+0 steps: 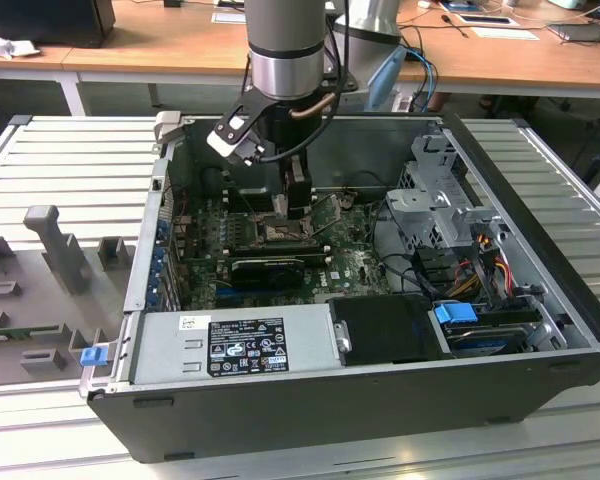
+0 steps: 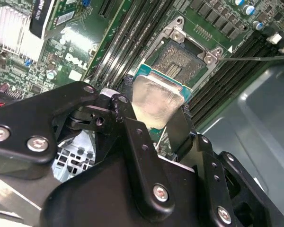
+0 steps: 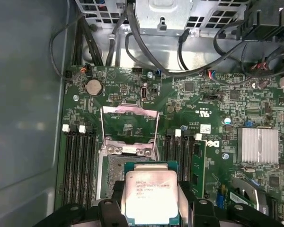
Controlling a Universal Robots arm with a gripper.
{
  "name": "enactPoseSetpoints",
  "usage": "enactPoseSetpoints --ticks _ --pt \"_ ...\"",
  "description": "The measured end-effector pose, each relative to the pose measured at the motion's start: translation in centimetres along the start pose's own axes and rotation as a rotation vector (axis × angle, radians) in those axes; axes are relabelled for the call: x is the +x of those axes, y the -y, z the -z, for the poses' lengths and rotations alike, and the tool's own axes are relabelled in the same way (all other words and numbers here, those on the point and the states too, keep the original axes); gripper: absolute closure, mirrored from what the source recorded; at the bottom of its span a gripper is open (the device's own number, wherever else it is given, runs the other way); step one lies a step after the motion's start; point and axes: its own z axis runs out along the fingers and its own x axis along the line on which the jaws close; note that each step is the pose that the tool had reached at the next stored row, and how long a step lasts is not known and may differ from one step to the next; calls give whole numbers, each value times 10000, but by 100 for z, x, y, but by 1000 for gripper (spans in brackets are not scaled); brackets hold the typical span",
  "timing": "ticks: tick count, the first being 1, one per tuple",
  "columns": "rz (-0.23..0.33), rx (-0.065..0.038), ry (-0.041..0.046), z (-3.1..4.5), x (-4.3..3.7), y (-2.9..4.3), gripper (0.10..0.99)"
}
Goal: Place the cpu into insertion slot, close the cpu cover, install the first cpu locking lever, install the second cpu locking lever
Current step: 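Place the cpu into insertion slot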
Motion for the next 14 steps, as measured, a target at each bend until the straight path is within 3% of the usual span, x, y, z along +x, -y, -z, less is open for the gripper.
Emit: enactPoseSetpoints --ticks 4,6,14 --pt "-62 -2 5 -84 -1 11 557" --pt "-493 -14 46 -145 -1 16 557" --pt "-549 -13 50 -183 -1 20 557"
